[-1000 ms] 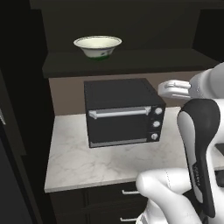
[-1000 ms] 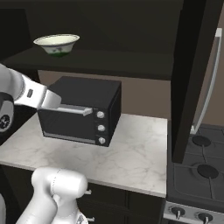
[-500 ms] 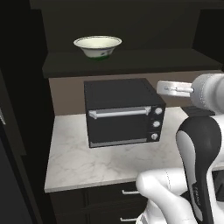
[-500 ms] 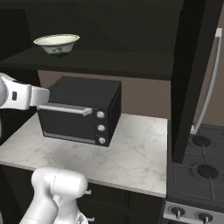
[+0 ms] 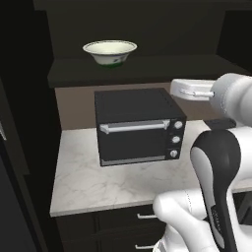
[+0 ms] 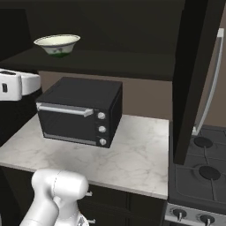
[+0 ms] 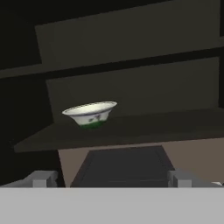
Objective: Move the bowls from the cabinet to the plates on the dining table.
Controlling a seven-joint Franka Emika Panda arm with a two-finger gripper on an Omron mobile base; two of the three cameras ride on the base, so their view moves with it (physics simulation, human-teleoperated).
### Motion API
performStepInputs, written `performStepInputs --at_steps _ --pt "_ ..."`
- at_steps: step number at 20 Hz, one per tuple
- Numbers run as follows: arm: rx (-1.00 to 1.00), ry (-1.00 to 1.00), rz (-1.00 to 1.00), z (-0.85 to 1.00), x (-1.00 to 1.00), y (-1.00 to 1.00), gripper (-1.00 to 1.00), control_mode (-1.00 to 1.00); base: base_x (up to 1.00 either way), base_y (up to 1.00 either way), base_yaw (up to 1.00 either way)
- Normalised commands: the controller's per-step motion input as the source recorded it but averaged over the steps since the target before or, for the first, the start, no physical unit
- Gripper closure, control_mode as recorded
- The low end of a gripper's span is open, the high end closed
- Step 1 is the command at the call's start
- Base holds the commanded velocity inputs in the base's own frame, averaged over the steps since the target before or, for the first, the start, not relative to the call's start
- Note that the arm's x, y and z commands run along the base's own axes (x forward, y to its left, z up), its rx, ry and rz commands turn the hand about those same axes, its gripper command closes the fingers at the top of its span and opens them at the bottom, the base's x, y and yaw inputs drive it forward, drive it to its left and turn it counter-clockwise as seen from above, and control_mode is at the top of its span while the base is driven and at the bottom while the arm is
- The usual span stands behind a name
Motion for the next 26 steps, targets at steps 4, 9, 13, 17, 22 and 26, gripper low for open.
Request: performStepInputs --at_steps 4,9,13,17,22,26 --pt "-0.01 0.03 0.06 0.28 0.0 0.27 -1.0 -1.0 0.0 0.0 0.0" --pt "-0.03 0.23 0.01 0.26 0.03 0.31 -1.0 -1.0 0.0 0.0 0.0" --pt "-0.03 0.32 -0.02 0.21 0.02 0.24 -1.0 -1.0 0.0 0.0 0.0" --pt "-0.04 0.26 -0.02 0.11 0.07 0.14 -1.0 -1.0 0.0 0.0 0.0" --pt "-0.15 0.16 -0.01 0.0 0.11 0.01 -1.0 -1.0 0.0 0.0 0.0" --pt "-0.16 0.01 0.0 -0.04 0.03 0.0 -1.0 -1.0 0.0 0.0 0.0"
